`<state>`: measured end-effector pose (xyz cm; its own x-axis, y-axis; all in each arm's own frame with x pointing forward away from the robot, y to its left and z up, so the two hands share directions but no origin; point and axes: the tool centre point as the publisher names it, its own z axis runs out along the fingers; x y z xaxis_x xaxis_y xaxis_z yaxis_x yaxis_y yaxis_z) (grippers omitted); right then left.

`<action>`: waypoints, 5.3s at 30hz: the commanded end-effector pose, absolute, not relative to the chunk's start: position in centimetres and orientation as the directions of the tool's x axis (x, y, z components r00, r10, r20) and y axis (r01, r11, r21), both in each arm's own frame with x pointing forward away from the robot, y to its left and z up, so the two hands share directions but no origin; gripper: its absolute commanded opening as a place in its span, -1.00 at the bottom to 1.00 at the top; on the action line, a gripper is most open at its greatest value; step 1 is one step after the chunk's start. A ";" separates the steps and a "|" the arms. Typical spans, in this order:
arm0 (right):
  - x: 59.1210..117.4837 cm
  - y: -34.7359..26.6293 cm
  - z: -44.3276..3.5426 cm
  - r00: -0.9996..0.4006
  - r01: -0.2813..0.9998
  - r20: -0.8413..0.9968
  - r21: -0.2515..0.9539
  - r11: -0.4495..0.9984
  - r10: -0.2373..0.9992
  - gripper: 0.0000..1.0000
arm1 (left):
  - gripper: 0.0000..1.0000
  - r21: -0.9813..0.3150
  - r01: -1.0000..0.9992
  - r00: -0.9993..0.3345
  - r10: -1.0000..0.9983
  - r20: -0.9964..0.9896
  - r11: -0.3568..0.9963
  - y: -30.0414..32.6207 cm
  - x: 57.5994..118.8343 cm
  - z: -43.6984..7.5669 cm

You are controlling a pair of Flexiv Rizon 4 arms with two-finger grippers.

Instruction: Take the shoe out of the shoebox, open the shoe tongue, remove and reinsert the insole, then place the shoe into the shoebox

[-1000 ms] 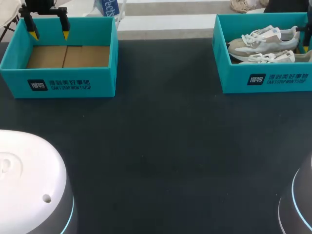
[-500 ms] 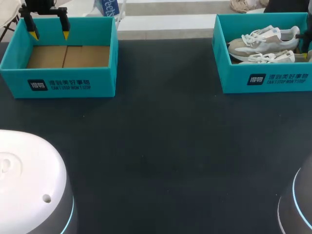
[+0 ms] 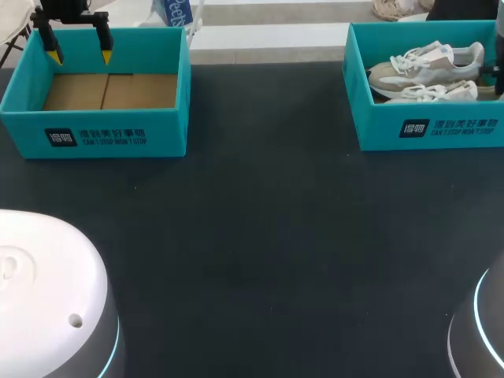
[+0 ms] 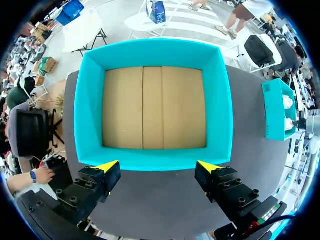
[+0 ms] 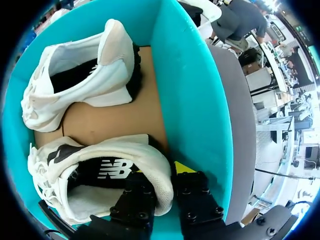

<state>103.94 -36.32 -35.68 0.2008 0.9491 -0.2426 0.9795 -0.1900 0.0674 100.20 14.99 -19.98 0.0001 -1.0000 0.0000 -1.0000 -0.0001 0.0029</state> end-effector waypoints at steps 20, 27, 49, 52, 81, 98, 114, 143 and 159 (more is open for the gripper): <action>102.0 -32.6 -15.6 0.176 0.983 -0.352 0.119 -0.143 0.919 -1.00 | 1.00 0.002 -1.000 0.000 -1.000 0.000 0.000 15.0 100.2 -20.0; 100.8 -29.9 -11.1 0.187 0.981 -0.368 0.112 -0.156 0.911 -1.00 | 1.00 0.002 -1.000 0.000 -1.000 0.000 0.000 15.0 100.2 -20.0; 100.0 -28.5 -9.3 0.207 0.978 -0.370 0.114 -0.176 0.906 -1.00 | 1.00 0.002 -1.000 0.000 -1.000 0.000 0.000 15.0 100.2 -20.0; 98.9 -27.2 -9.3 0.205 0.978 -0.405 0.123 -0.170 0.891 -1.00 | 1.00 0.002 -1.000 0.000 -1.000 0.000 0.000 15.0 100.2 -20.0; 80.2 -3.2 -11.1 0.196 0.980 -0.443 0.105 -0.167 0.875 -1.00 | 1.00 0.002 -1.000 0.000 -1.000 0.000 0.000 15.0 100.2 -20.0; 71.5 5.1 -13.5 0.158 0.987 -0.431 0.058 -0.148 0.888 -1.00 | 1.00 0.002 -1.000 0.000 -1.000 0.000 0.000 15.0 100.2 -20.0; 71.5 5.1 -13.5 0.158 0.987 -0.431 0.058 -0.148 0.888 -1.00 | 1.00 0.002 -1.000 0.000 -1.000 0.000 0.000 15.0 100.2 -20.0; 71.8 7.7 -31.8 0.085 0.996 -0.404 0.056 -0.068 0.911 -1.00 | 1.00 0.002 -1.000 0.000 -1.000 0.000 0.000 15.0 100.2 -20.0; 72.2 8.0 -36.2 0.078 0.996 -0.432 0.065 -0.055 0.899 -1.00 | 1.00 0.002 -1.000 0.000 -1.000 0.000 0.000 15.0 100.2 -20.0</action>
